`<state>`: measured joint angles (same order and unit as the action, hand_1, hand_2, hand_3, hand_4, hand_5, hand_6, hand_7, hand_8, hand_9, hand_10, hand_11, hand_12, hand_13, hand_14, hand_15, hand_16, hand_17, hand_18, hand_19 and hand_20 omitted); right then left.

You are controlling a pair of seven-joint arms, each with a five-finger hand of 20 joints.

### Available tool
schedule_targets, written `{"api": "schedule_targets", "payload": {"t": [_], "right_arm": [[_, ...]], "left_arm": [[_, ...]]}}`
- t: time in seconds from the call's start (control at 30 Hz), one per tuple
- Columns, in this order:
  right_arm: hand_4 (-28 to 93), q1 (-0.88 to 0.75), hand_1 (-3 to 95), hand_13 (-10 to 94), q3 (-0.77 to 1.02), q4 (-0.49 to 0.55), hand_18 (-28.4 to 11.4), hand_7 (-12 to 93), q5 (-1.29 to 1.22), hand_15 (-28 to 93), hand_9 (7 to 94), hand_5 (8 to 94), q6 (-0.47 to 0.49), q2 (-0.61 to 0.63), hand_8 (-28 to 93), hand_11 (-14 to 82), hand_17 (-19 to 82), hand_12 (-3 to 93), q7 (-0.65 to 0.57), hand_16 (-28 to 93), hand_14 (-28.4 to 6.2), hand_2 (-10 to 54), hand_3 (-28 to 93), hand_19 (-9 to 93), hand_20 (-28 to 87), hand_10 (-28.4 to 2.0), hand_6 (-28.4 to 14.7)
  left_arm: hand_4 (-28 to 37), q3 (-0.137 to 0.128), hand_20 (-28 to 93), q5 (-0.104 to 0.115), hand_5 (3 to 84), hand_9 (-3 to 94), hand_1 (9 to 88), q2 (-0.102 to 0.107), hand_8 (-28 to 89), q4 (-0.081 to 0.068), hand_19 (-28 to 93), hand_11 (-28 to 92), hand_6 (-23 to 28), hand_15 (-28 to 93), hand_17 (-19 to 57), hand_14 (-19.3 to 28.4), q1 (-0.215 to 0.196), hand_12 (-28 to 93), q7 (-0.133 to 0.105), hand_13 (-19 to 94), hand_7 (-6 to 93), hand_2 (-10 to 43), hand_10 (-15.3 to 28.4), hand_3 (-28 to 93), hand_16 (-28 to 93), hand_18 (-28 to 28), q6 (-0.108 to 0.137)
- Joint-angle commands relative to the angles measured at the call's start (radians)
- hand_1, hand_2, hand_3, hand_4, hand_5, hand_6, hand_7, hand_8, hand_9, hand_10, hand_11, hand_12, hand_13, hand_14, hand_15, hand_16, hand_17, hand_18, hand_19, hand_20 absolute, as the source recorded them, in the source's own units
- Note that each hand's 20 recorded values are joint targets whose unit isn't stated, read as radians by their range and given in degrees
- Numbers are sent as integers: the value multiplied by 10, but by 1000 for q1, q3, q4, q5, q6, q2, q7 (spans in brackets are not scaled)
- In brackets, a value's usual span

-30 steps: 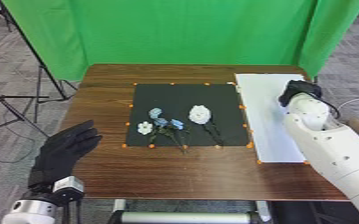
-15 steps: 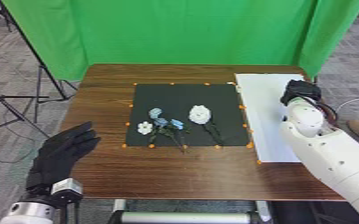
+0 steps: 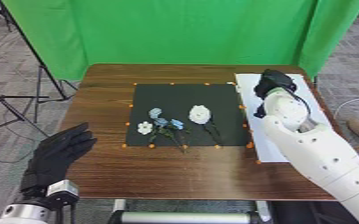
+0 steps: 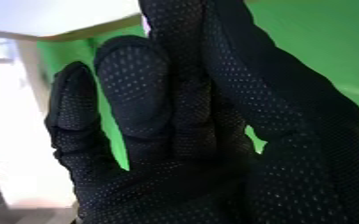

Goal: Arrange flowers

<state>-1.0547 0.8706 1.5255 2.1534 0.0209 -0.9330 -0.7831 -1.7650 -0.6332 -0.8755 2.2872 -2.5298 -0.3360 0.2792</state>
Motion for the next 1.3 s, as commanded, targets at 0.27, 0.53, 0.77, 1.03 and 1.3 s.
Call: {"api": "schedule_targets", "payload": {"t": [0.27,0.53,0.77,1.03,1.3], "right_arm": [[-283,-169,563,778,4,242,-269,190,-64,612,937,855,23,10,35,176,298,337,30,341,-55,-95,773,841,355,-55,-9],[-283,-227,562,778,17,275,-275,186,-64,616,937,857,16,22,39,178,296,334,18,337,-57,-95,775,847,352,-56,-11],[-283,-240,561,778,29,284,-276,186,-89,619,937,856,34,12,44,180,296,333,22,334,-60,-95,776,849,349,-56,-10],[-283,-255,562,777,29,289,-275,187,-89,626,937,850,29,-2,47,180,295,333,13,331,-60,-95,772,851,346,-53,-9],[-283,-260,547,775,40,290,-272,191,-116,640,937,826,20,-7,36,187,295,323,8,309,-66,-95,775,856,337,-54,-9]], "left_arm": [[-120,-23,106,0,461,381,278,-6,-82,17,584,353,141,579,-96,284,-39,84,22,277,129,61,225,822,-127,214,12],[-121,-24,106,-4,460,381,278,-10,-83,18,584,353,140,579,-96,284,-34,84,43,277,130,61,225,822,-127,214,2],[-120,-20,106,10,460,382,277,4,-83,17,584,353,141,579,-96,284,-42,84,26,277,130,60,226,823,-127,214,15],[-121,-18,105,18,459,382,277,18,-82,16,584,352,140,579,-96,284,-33,84,34,277,128,60,226,823,-126,214,15],[-122,-23,105,14,460,382,278,6,-82,17,584,352,140,578,-96,284,-40,85,40,277,129,60,226,823,-126,214,14]]}}
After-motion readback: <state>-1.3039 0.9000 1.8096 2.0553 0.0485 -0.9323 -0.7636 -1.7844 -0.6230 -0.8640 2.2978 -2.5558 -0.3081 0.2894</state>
